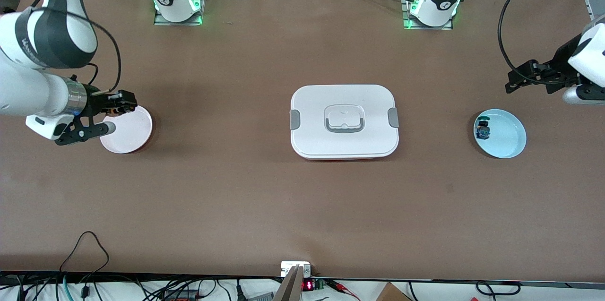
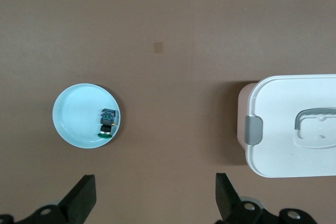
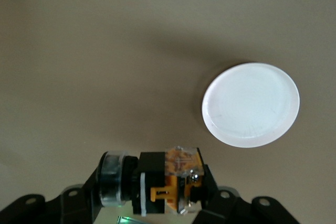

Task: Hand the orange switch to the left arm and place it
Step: 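Carry the switch over the box with the right gripper while the left gripper approaches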

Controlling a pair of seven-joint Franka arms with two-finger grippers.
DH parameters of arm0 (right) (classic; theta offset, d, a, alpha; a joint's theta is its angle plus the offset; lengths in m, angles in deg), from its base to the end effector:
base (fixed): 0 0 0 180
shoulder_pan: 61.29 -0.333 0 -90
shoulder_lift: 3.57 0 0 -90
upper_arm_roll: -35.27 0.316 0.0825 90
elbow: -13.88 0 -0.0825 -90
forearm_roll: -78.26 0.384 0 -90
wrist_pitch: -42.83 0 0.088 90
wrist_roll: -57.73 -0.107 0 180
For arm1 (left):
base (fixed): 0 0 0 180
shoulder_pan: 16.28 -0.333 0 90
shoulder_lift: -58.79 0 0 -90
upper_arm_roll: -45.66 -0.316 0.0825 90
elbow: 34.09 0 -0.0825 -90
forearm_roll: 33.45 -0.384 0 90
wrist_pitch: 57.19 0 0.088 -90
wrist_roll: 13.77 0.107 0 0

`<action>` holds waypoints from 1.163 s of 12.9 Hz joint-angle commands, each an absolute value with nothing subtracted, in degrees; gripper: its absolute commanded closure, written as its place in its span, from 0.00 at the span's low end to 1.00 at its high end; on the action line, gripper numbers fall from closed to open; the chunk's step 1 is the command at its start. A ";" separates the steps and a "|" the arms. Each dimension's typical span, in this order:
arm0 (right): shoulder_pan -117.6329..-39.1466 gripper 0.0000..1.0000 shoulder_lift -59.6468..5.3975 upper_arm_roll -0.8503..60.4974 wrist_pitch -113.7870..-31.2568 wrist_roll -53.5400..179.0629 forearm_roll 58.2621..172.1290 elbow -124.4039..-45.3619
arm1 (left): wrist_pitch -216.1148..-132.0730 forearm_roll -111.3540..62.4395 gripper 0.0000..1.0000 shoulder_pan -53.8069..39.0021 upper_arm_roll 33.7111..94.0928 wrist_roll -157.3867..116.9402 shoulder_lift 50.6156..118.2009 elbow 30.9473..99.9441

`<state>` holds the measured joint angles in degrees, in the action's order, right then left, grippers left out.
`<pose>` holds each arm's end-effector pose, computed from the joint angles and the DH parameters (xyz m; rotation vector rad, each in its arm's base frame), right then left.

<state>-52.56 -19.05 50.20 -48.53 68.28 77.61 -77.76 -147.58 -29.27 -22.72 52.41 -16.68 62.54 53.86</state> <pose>0.6077 0.0505 0.4594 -3.0138 -0.4467 0.4039 0.5746 -0.0086 0.6056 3.0605 0.0717 -0.0378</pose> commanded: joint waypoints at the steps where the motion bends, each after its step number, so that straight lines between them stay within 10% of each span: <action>1: -52.24 1.00 -16.24 53.45 -45.50 70.30 79.22 -74.55 | -146.49 -25.46 0.00 -24.36 52.52 -15.88 63.88 52.22; 8: -53.46 1.00 -11.92 62.16 -44.26 77.75 90.21 -66.99 | -146.23 -22.54 0.00 -23.49 52.87 -16.06 68.08 52.04; 15: -58.38 1.00 -13.06 71.75 -66.27 91.69 100.64 -70.13 | -139.04 -18.53 0.00 -24.97 52.96 -15.97 69.69 50.28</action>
<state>-57.17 -11.86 71.49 -59.84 83.47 96.46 -68.13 -142.28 -21.60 -24.02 52.83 -16.62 68.90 52.41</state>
